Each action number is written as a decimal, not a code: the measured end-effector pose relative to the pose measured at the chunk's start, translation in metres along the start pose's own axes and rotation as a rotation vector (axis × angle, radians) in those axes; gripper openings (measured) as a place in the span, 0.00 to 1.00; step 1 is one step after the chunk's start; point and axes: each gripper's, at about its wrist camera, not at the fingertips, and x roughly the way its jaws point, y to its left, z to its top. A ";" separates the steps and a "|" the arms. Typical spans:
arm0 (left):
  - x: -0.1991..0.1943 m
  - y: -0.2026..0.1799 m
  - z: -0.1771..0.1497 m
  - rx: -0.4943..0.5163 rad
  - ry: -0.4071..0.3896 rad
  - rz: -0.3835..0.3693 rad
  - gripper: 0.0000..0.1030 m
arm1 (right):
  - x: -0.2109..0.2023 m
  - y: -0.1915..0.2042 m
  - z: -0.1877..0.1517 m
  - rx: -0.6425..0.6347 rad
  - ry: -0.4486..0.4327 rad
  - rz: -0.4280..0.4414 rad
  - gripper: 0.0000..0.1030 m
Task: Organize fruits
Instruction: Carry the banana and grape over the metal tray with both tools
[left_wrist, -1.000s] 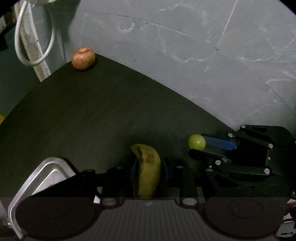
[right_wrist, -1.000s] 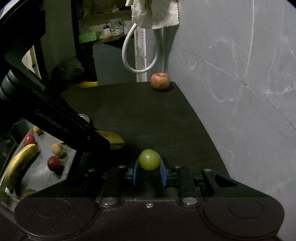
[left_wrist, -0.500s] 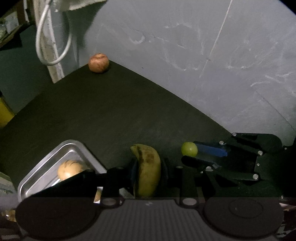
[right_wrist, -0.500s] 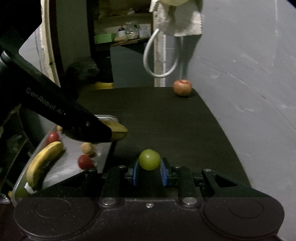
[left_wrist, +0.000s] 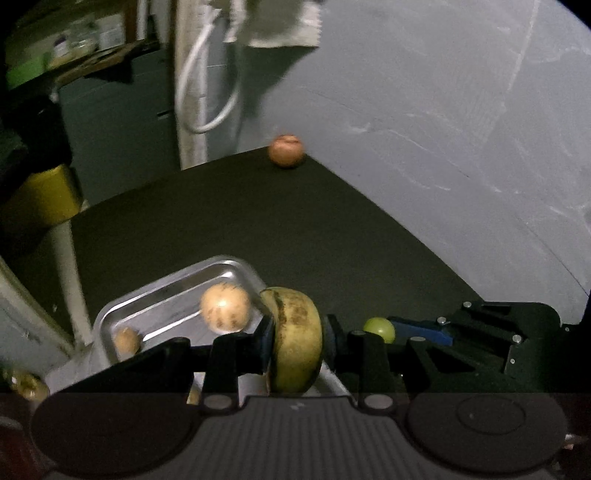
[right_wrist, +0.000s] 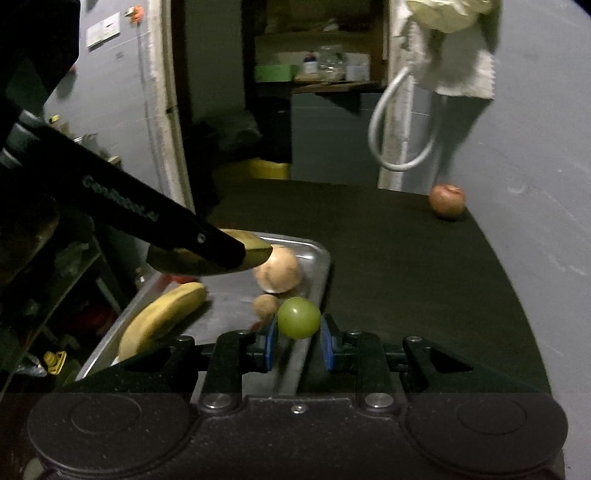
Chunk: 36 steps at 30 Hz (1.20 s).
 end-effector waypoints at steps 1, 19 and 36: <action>-0.001 0.003 -0.004 -0.016 -0.003 0.009 0.30 | 0.001 0.002 0.000 -0.006 0.003 0.006 0.25; -0.002 0.034 -0.069 -0.234 -0.076 0.095 0.30 | 0.008 0.023 -0.011 -0.114 0.114 0.041 0.25; 0.013 0.046 -0.091 -0.299 -0.040 0.129 0.30 | 0.029 0.022 -0.014 -0.120 0.177 0.086 0.25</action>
